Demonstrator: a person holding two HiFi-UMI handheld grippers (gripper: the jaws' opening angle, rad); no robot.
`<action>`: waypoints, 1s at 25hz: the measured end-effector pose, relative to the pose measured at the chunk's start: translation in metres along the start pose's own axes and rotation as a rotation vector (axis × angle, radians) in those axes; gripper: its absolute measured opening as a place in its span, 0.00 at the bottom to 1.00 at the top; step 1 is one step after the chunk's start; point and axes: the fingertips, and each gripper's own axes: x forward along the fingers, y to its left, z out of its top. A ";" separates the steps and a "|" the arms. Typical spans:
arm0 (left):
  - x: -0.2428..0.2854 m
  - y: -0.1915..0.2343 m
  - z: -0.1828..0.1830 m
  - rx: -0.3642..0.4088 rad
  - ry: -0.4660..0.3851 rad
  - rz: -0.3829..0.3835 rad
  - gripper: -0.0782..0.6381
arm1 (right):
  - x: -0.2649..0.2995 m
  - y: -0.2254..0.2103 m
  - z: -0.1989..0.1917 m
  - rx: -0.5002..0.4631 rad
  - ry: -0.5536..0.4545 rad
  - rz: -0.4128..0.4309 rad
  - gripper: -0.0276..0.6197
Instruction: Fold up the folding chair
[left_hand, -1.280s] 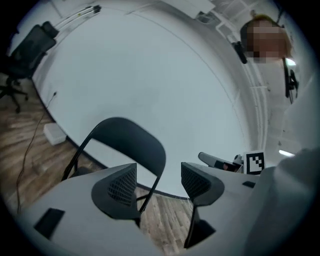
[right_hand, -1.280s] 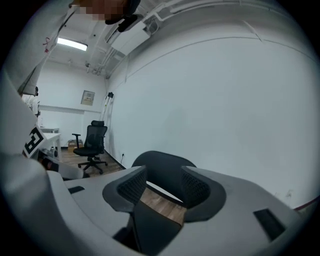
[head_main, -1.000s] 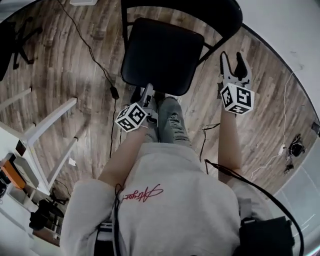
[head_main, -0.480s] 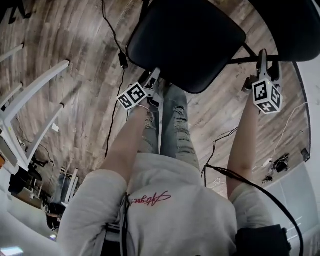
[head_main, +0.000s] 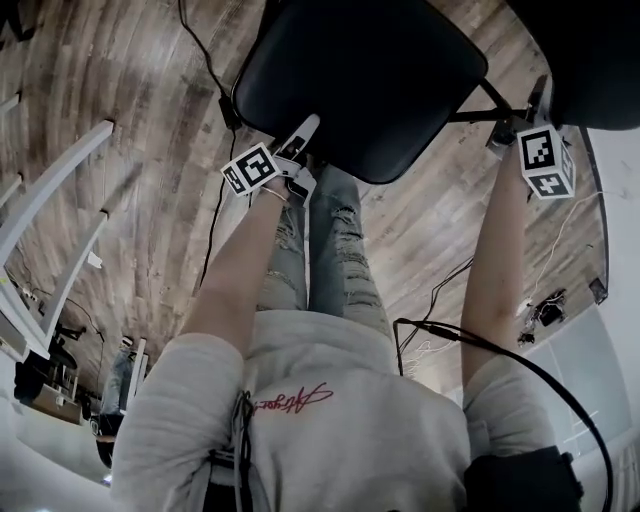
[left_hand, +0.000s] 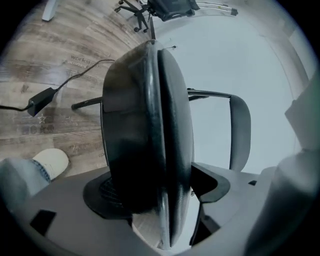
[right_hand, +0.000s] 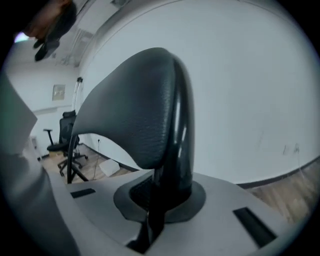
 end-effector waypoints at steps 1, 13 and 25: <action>0.000 0.000 -0.001 -0.027 0.008 0.009 0.64 | -0.001 -0.001 0.004 0.059 -0.007 -0.010 0.07; 0.020 -0.111 0.020 -0.188 0.078 0.299 0.64 | 0.005 -0.008 0.072 0.102 -0.126 0.062 0.06; 0.072 -0.221 0.065 -0.201 -0.009 0.598 0.64 | 0.068 -0.023 0.116 0.124 -0.093 0.154 0.06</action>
